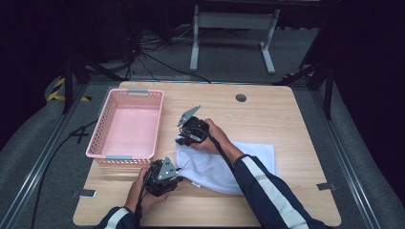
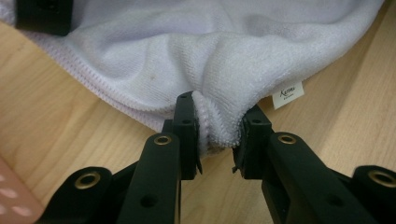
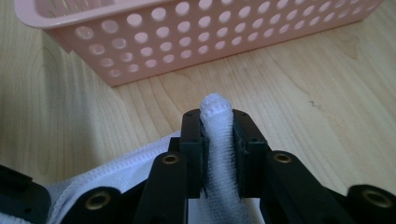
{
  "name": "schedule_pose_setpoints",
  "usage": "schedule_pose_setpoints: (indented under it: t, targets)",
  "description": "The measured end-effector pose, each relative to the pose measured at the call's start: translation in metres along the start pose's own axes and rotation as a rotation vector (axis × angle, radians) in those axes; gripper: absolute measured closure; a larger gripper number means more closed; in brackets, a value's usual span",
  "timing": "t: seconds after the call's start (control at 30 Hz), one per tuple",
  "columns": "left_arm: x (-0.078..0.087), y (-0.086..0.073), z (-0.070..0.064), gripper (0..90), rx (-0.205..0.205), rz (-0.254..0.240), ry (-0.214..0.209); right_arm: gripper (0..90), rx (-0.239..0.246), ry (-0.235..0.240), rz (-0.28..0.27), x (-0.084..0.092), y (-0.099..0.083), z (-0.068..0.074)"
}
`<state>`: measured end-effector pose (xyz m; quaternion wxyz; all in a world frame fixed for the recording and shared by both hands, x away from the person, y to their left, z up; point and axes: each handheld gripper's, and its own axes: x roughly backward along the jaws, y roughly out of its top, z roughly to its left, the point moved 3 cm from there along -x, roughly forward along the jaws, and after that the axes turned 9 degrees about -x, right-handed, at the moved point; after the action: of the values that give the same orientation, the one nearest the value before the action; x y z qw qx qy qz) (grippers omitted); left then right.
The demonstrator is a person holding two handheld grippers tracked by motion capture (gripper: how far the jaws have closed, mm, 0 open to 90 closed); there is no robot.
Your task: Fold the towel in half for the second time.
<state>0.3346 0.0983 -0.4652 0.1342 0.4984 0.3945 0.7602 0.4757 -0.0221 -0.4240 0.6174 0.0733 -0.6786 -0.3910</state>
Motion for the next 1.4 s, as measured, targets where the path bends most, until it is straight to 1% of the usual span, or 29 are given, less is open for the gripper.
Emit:
schedule_pose_setpoints:
  t: [0.07, 0.2, 0.23, 0.27, 0.37, 0.4, 0.47, 0.53, 0.57, 0.6, 0.67, 0.77, 0.8, 0.83, 0.9, 0.93, 0.97, 1.0, 1.03, 1.07, 1.1, 1.13, 1.17, 1.2, 1.27, 1.3, 1.33, 1.37, 1.4]
  targets:
    - [0.005, 0.004, 0.002, 73.7, -0.024, -0.009, 0.016, 77.2, -0.004, -0.003, -0.021, 0.006, 0.003, -0.001]
    - [0.014, 0.012, 0.006, 73.9, -0.017, -0.032, 0.036, 77.3, -0.016, 0.003, -0.071, 0.018, 0.008, -0.003]
    - [0.017, 0.011, 0.007, 73.9, -0.014, -0.026, 0.048, 77.3, -0.014, 0.002, -0.068, 0.019, 0.009, -0.004]
    - [0.018, 0.010, 0.008, 73.9, -0.010, -0.019, 0.053, 77.3, -0.006, -0.018, -0.061, 0.019, 0.013, -0.002]
    - [0.022, 0.006, 0.011, 73.9, 0.003, -0.019, 0.061, 77.3, 0.009, -0.026, -0.052, 0.016, 0.018, 0.002]
    - [0.025, 0.005, 0.013, 73.9, 0.005, -0.017, 0.069, 77.3, 0.020, -0.044, -0.041, 0.014, 0.020, 0.005]
    - [0.028, 0.005, 0.017, 73.9, 0.019, -0.029, 0.076, 77.2, 0.028, -0.042, -0.053, 0.013, 0.023, 0.009]
    - [0.033, 0.008, 0.019, 73.9, 0.016, -0.040, 0.085, 77.3, 0.032, -0.042, -0.072, 0.016, 0.027, 0.012]
    - [0.034, 0.009, 0.019, 73.9, 0.023, -0.045, 0.082, 77.3, 0.034, -0.034, -0.080, 0.018, 0.029, 0.013]
    - [0.035, 0.010, 0.019, 73.9, 0.009, -0.048, 0.082, 77.3, 0.036, -0.042, -0.082, 0.020, 0.029, 0.013]
    - [0.034, 0.012, 0.017, 74.0, 0.007, -0.053, 0.082, 77.3, 0.032, -0.033, -0.093, 0.024, 0.030, 0.013]
    - [0.031, 0.010, 0.016, 74.0, -0.010, -0.019, 0.071, 77.3, 0.020, -0.020, -0.101, 0.029, 0.026, 0.010]
    - [0.029, 0.008, 0.014, 72.9, -0.001, -0.018, 0.048, 77.3, 0.021, -0.021, -0.097, 0.029, 0.025, 0.009]
    - [0.028, 0.005, 0.011, 70.0, -0.004, -0.016, 0.042, 77.3, 0.025, -0.013, -0.089, 0.028, 0.022, 0.009]
    - [0.024, -0.002, 0.008, 64.7, -0.002, 0.024, 0.056, 77.2, 0.034, -0.015, -0.066, 0.023, 0.018, 0.011]
    - [0.023, -0.005, 0.008, 58.9, 0.008, 0.032, 0.055, 77.2, 0.041, -0.014, -0.054, 0.019, 0.015, 0.012]
    - [0.021, -0.010, 0.009, 55.7, 0.027, 0.036, 0.051, 77.0, 0.042, -0.016, -0.052, 0.016, 0.014, 0.012]
    - [0.018, -0.014, 0.011, 52.4, 0.045, 0.050, 0.075, 77.0, 0.037, -0.023, -0.046, 0.013, 0.013, 0.012]
    - [0.016, -0.017, 0.013, 47.7, 0.062, 0.086, 0.091, 76.9, 0.032, -0.023, -0.043, 0.009, 0.012, 0.012]
    - [0.014, -0.019, 0.013, 44.0, 0.088, 0.099, 0.075, 76.8, 0.033, -0.024, -0.040, 0.007, 0.011, 0.012]
    - [0.012, -0.021, 0.011, 41.6, 0.085, 0.102, 0.065, 76.8, 0.032, -0.022, -0.041, 0.004, 0.010, 0.012]
    - [0.011, -0.023, 0.011, 39.5, 0.086, 0.139, 0.089, 76.8, 0.035, -0.018, -0.038, 0.002, 0.009, 0.013]
    - [0.009, -0.025, 0.011, 36.0, 0.101, 0.136, 0.093, 76.7, 0.040, -0.024, -0.033, 0.000, 0.009, 0.013]
    - [0.007, -0.028, 0.011, 35.3, 0.126, 0.134, 0.070, 76.7, 0.040, -0.028, -0.031, -0.002, 0.009, 0.013]
    - [0.003, -0.032, 0.012, 32.5, 0.158, 0.148, 0.070, 76.7, 0.042, -0.018, -0.033, -0.004, 0.009, 0.014]
    - [0.001, -0.033, 0.013, 30.8, 0.151, 0.150, 0.067, 76.6, 0.043, -0.018, -0.036, -0.005, 0.009, 0.014]
    - [-0.002, -0.034, 0.014, 30.8, 0.162, 0.146, 0.045, 76.6, 0.046, -0.018, -0.037, -0.006, 0.009, 0.014]
    - [-0.005, -0.034, 0.014, 29.5, 0.170, 0.150, 0.039, 76.6, 0.044, -0.014, -0.038, -0.006, 0.008, 0.014]
    - [-0.008, -0.034, 0.016, 27.9, 0.176, 0.145, 0.052, 76.6, 0.042, -0.010, -0.038, -0.007, 0.008, 0.014]
